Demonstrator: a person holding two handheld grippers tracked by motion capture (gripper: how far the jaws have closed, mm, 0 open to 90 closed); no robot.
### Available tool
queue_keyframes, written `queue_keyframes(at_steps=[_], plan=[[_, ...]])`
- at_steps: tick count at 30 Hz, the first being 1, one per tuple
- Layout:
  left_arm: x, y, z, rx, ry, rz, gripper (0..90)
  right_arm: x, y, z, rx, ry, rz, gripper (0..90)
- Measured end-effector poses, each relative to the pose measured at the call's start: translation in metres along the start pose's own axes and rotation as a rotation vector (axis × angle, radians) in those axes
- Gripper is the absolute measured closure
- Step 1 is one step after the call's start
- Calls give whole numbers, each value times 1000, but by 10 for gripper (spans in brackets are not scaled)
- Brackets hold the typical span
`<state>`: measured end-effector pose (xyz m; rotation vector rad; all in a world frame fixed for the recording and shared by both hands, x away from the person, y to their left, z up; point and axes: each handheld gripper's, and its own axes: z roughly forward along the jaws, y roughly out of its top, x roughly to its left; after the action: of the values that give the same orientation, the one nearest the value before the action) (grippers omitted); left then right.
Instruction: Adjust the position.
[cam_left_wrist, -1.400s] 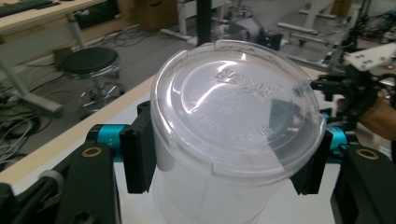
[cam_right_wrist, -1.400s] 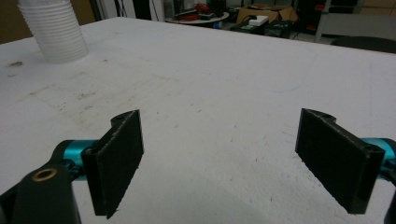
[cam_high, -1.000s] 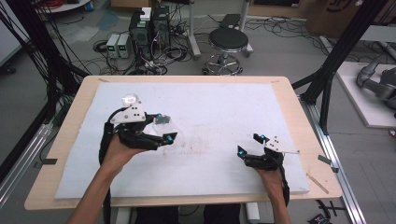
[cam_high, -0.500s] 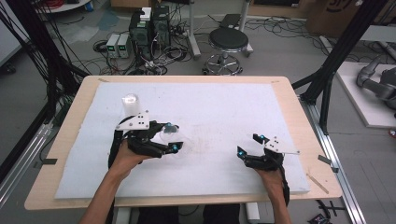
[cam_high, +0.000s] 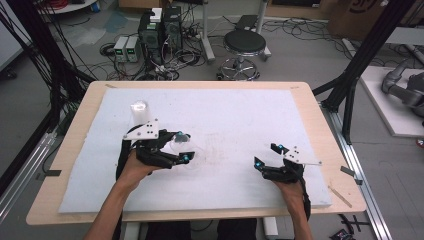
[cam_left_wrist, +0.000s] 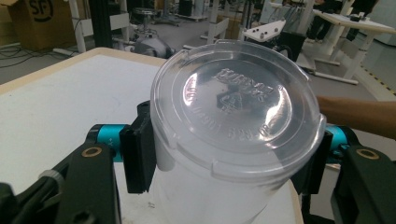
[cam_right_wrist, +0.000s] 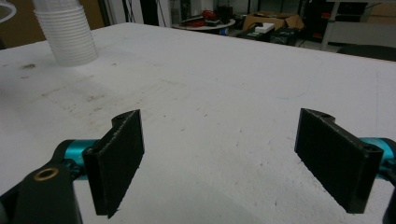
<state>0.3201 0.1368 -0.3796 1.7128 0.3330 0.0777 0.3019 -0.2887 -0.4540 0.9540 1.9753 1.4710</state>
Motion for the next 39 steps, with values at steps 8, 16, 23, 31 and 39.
queue_keyframes(at_steps=[8,16,23,31,39], plan=[[6,5,-4,-9,-7,4,366,-5,9,1,-8,131,9,158],[11,11,-4,-40,-51,21,366,3,45,1,-17,333,-58,158],[15,13,-4,-47,-78,18,368,12,72,7,8,459,-121,158],[13,13,9,-51,-95,28,369,23,89,19,10,580,-128,158],[8,13,35,-60,-134,31,369,42,101,41,20,671,-146,158]])
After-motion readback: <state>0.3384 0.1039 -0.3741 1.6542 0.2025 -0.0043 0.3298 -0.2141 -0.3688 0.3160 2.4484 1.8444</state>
